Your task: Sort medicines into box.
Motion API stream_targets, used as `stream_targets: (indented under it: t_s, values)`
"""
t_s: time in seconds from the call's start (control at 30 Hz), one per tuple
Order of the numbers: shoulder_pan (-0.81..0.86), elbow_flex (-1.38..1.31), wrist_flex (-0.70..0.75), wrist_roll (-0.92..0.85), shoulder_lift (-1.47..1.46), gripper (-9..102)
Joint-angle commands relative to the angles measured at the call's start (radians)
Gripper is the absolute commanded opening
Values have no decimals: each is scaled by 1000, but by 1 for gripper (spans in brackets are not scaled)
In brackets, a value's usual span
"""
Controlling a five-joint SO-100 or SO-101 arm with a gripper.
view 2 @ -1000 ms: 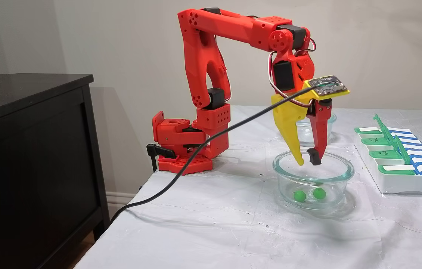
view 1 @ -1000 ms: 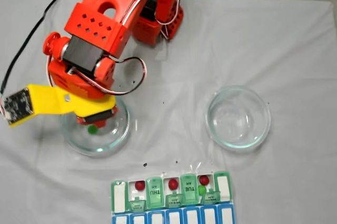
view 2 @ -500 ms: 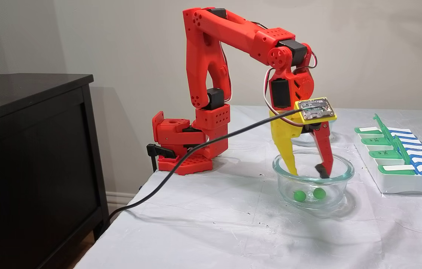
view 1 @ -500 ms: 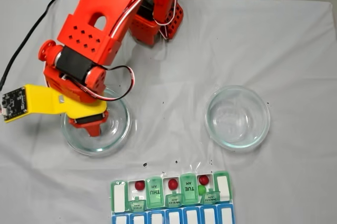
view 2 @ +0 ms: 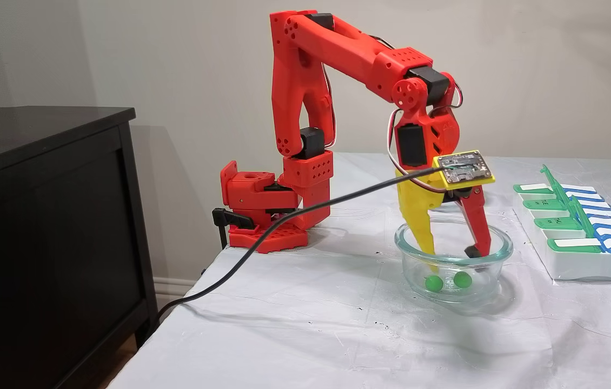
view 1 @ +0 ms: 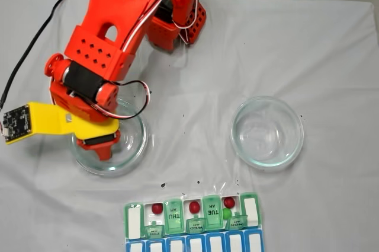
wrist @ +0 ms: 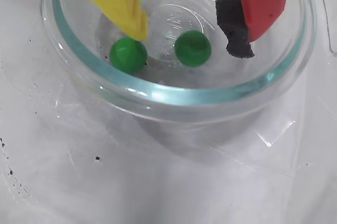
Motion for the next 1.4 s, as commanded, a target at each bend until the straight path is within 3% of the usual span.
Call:
stream_targets:
  t_s: [0.0, 0.87, 1.37]
  values:
    - [-6, -32, -41, -20, -9, 27]
    - [-23, -55, -17, -38, -61, 23]
    - [-8, 40, -101, -78, 18, 22]
